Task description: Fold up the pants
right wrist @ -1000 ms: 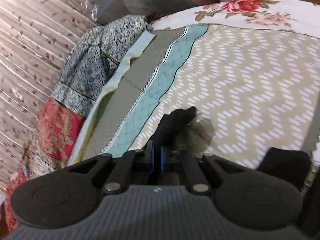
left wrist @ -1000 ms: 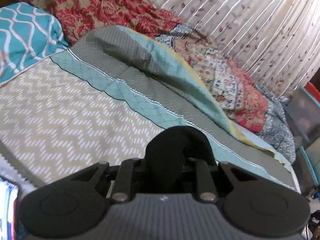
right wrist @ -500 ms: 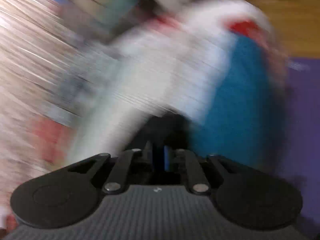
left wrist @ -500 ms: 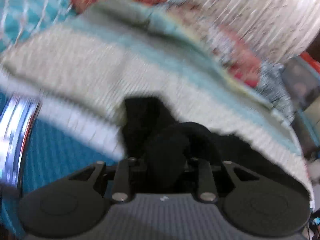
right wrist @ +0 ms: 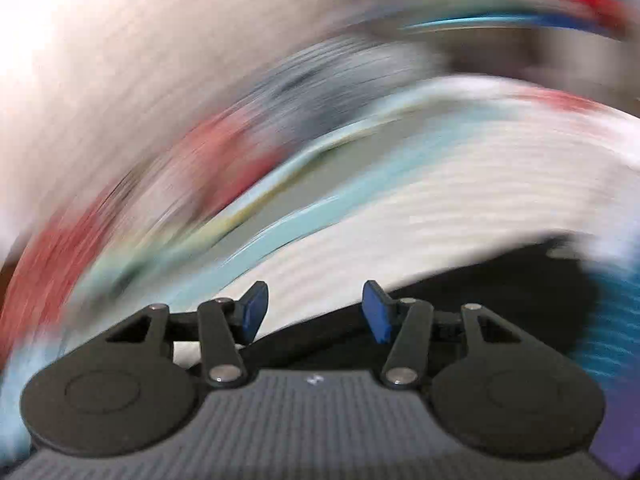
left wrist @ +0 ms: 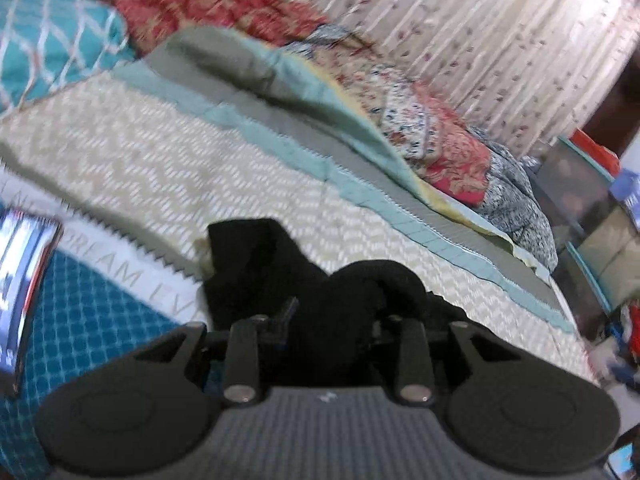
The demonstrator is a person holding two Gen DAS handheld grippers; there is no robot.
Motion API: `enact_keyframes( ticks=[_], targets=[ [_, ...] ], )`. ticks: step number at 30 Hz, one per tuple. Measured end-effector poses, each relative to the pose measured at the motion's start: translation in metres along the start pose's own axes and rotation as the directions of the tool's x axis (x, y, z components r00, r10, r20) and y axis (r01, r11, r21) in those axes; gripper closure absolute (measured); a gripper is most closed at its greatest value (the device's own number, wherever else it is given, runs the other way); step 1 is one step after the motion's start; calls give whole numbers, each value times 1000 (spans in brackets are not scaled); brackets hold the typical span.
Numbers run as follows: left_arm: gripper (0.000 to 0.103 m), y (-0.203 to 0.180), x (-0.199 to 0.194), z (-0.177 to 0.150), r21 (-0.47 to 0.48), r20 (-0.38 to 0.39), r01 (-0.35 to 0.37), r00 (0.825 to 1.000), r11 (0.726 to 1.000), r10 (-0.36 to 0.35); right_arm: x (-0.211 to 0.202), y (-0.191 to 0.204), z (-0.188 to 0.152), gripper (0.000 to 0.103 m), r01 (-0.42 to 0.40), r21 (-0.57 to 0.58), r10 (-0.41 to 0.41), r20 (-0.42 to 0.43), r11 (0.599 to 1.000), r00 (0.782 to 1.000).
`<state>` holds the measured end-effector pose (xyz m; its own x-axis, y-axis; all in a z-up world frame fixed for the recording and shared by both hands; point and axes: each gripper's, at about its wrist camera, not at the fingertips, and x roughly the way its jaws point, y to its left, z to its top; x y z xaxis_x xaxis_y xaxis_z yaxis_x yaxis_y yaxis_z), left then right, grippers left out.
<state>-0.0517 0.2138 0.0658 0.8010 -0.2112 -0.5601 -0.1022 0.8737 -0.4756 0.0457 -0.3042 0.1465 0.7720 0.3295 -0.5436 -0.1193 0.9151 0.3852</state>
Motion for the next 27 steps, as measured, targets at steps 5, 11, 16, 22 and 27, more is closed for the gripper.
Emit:
enact_keyframes(
  ticks=[5,11,16,22,27],
  targets=[
    [76,-14,-2,14,98,6,13,1000,995,-14,98,182,-34,34,-398,-487,306,-261,777,916],
    [75,-45,-9,39,313,45,62,996,948,-80,188,298,-57,21,-559,-735,361,-437,383,823],
    [28,-44,-6,41,398,152,-32,988,917,-31,234,302,-15,85,-538,-629,390,-372,561,842],
    [21,48,47,52,-88,1,-100,995,991,101,278,248,40,87,-338,-332,284,-203,881,937],
    [38,89,101,41,-332,-176,-51,984,942,-9,281,230,54,87,-288,-212,251,-186,934,950]
  ],
)
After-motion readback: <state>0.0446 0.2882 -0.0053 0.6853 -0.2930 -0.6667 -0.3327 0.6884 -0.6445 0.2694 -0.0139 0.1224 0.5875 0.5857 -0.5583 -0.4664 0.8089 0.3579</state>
